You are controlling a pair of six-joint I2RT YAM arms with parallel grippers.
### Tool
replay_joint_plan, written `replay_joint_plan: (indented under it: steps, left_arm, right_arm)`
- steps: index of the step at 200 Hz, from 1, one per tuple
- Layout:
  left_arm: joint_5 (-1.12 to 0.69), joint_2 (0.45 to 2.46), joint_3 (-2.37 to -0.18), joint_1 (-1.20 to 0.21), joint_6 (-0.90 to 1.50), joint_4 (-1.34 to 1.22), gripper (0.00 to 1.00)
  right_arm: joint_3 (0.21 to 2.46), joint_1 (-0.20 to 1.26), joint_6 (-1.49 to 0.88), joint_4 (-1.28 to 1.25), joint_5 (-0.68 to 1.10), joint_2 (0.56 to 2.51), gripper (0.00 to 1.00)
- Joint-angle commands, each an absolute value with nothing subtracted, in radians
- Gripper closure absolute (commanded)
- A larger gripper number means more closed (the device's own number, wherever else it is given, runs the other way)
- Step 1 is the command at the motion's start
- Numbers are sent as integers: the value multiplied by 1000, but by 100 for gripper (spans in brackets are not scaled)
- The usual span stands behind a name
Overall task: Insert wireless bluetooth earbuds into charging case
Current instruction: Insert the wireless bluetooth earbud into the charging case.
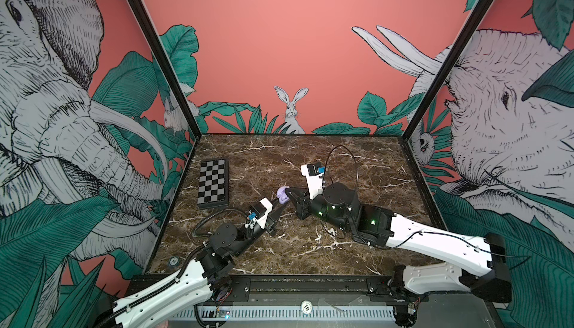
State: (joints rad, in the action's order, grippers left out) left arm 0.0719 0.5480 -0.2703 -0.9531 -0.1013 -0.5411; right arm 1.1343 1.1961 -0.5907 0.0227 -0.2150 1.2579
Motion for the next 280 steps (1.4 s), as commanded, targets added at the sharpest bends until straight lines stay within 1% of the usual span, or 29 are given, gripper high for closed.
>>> replay_joint_plan:
  steps: [1, 39, 93, 156, 280]
  left_arm:
    - [67, 526, -254, -958, -99, -557, 100]
    - [55, 519, -250, -957, -93, -551, 100]
    - [67, 516, -258, -957, -95, -552, 100]
    - [95, 482, -255, -957, -100, -531, 100]
    - [47, 509, -266, -957, -100, -524, 100]
  right_arm:
    - [1144, 1207, -577, -15, -230, 1272, 100]
    - [1141, 1207, -560, -16, -251, 1274, 100]
    - [1125, 1215, -573, -30, -235, 1293, 100]
    - [1085, 1221, -571, -15, -260, 1256, 100]
    - [1108, 1223, -548, -8, -266, 1276, 100]
